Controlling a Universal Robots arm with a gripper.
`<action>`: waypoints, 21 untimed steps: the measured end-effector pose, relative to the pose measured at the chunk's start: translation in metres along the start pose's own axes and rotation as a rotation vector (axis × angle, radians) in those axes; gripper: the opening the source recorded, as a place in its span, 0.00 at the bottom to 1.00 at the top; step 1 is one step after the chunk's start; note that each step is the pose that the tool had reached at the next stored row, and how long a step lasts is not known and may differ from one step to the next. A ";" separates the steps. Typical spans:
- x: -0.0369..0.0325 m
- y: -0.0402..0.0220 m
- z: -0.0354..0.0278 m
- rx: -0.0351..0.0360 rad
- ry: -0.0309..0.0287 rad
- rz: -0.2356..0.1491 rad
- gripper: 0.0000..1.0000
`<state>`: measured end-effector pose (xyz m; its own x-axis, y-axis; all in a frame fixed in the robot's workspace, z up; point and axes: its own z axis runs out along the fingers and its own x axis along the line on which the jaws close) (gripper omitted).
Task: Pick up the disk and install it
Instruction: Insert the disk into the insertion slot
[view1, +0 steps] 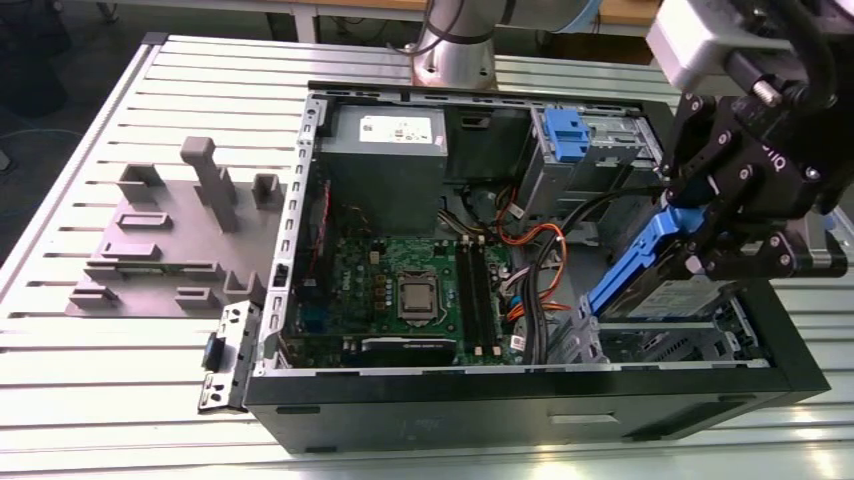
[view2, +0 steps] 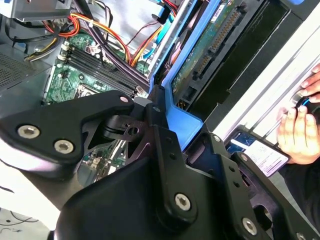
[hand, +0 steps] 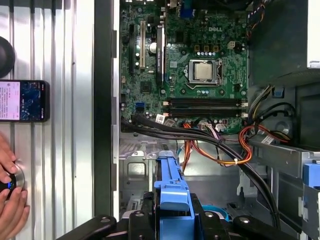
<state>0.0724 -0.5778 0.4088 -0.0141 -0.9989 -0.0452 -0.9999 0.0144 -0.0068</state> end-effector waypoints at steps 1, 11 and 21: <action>0.0002 0.0000 0.0018 0.0000 0.0000 0.000 0.36; 0.0027 -0.0005 0.0200 0.0000 0.0000 0.000 0.36; 0.0058 -0.0013 0.0379 -0.0001 0.0000 0.000 0.36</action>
<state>0.0740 -0.5819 0.3707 -0.0141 -0.9989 -0.0452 -0.9999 0.0145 -0.0067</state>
